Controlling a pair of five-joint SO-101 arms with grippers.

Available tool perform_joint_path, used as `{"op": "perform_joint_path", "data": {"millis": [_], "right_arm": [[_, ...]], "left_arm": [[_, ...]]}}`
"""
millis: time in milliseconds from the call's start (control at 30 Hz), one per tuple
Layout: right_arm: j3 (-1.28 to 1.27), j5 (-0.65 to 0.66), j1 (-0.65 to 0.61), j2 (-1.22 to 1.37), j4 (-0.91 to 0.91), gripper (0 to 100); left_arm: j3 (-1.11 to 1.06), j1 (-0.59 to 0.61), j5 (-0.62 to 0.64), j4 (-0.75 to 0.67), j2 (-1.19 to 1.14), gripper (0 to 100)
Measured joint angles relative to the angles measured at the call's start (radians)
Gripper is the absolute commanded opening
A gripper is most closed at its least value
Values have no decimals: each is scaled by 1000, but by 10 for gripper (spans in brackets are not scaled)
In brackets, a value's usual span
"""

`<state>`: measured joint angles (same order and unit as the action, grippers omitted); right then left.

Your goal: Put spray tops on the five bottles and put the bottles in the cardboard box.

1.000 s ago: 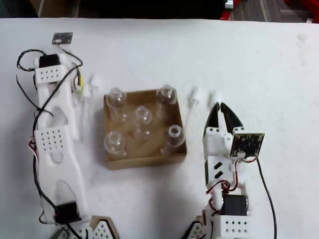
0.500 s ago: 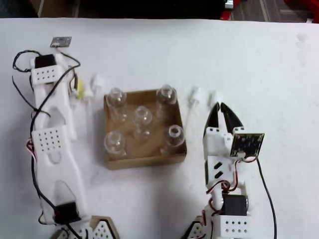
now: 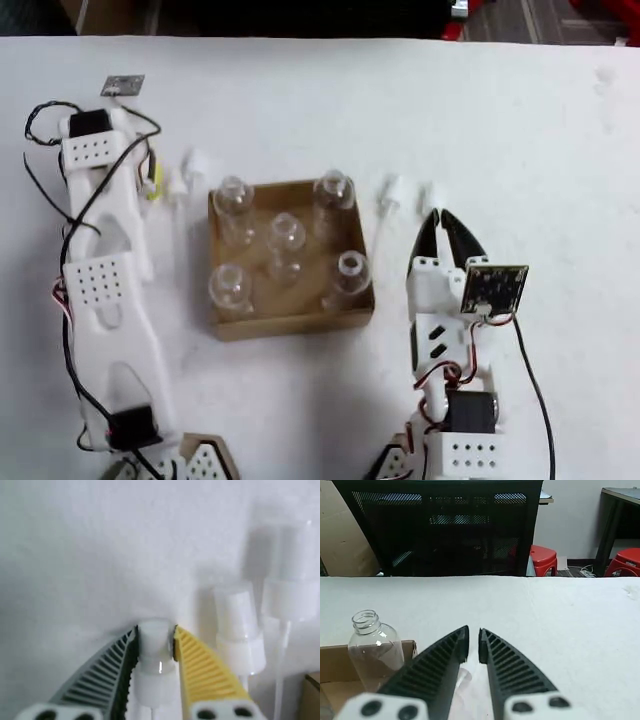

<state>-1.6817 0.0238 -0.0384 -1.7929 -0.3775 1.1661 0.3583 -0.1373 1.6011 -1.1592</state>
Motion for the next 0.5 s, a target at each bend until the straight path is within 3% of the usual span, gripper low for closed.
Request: {"op": "perform_joint_path", "data": {"millis": [300,500], "right_arm": [[0,0,0,0,-3,19],[0,0,0,0,-3,19]], "left_arm": [[163,-20,0,170,35,46],[189,-32,0,178,146,46]]}}
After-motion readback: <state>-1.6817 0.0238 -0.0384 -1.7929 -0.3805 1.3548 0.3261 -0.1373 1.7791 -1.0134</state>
